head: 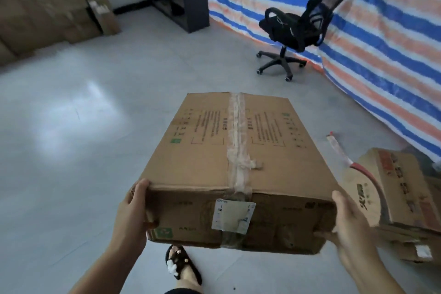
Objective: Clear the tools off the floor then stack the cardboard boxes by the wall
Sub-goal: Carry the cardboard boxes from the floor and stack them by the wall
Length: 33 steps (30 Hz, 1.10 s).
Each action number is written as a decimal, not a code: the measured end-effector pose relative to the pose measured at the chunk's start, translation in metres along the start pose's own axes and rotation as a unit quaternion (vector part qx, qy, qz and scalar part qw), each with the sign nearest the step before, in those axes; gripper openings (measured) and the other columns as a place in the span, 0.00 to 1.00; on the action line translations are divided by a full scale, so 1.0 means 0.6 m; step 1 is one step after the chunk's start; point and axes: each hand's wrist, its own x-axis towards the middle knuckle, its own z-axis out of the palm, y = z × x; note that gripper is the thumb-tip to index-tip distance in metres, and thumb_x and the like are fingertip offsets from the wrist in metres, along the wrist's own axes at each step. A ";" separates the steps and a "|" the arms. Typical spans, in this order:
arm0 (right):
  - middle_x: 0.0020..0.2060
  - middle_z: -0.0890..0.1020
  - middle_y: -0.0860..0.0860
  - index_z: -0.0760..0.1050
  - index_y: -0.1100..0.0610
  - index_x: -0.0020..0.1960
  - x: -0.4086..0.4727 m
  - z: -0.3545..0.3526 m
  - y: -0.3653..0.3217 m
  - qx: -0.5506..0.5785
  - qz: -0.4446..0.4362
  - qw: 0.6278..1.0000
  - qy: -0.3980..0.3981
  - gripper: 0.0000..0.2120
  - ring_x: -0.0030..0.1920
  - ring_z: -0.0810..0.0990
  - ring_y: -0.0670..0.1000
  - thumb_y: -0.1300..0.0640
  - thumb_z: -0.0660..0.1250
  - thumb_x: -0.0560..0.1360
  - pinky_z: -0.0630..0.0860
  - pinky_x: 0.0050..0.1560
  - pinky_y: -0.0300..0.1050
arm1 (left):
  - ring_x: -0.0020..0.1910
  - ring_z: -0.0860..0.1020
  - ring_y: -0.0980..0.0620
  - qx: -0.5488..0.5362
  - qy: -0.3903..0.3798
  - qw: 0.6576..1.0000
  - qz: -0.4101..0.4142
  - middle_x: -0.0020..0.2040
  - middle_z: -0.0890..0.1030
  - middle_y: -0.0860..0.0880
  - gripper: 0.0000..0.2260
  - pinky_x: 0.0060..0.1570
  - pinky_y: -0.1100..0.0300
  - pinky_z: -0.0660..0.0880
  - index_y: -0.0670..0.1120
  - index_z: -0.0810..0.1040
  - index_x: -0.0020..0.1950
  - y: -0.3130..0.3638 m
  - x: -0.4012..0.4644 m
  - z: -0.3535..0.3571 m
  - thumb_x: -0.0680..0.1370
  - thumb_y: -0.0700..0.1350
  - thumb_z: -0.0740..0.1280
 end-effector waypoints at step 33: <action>0.58 0.72 0.53 0.67 0.52 0.69 -0.035 1.227 -0.344 -0.152 -0.137 0.936 -0.287 0.19 0.55 0.70 0.56 0.48 0.55 0.81 0.75 0.53 0.67 | 0.44 0.72 0.55 -0.168 0.255 0.950 0.064 0.46 0.76 0.51 0.09 0.50 0.44 0.72 0.47 0.75 0.52 0.467 0.772 -0.402 0.81 0.49 0.58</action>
